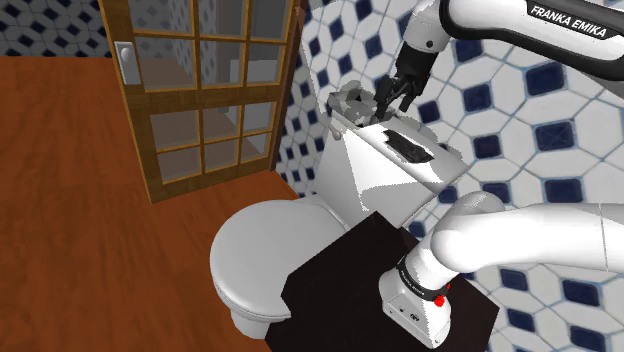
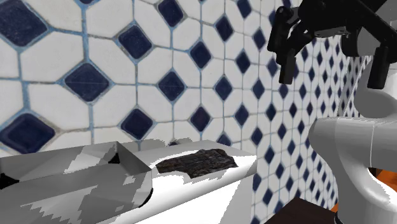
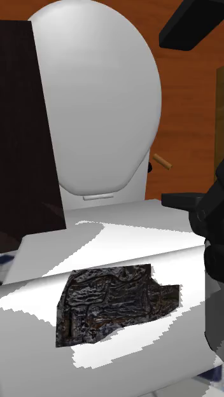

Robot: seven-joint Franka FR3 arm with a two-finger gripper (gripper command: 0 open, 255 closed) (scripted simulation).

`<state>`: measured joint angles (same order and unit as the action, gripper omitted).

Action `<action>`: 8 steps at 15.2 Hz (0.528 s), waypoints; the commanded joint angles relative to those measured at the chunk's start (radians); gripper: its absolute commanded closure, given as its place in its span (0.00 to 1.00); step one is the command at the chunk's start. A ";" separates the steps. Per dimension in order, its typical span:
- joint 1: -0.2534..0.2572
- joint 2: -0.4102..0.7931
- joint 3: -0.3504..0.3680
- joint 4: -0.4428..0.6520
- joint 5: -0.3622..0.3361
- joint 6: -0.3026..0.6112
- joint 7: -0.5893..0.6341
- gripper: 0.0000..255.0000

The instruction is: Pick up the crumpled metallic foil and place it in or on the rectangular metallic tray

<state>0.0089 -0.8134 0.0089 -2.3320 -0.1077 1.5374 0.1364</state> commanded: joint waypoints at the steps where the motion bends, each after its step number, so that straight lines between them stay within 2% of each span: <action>1: 0.000 0.000 0.000 0.000 0.000 0.000 0.000 0.00; 8: -0.098 0.005 -0.093 -0.130 -0.096 0.217 0.028 0.00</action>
<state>-0.0750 -0.8118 -0.0720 -2.4474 -0.1907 1.7223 0.1585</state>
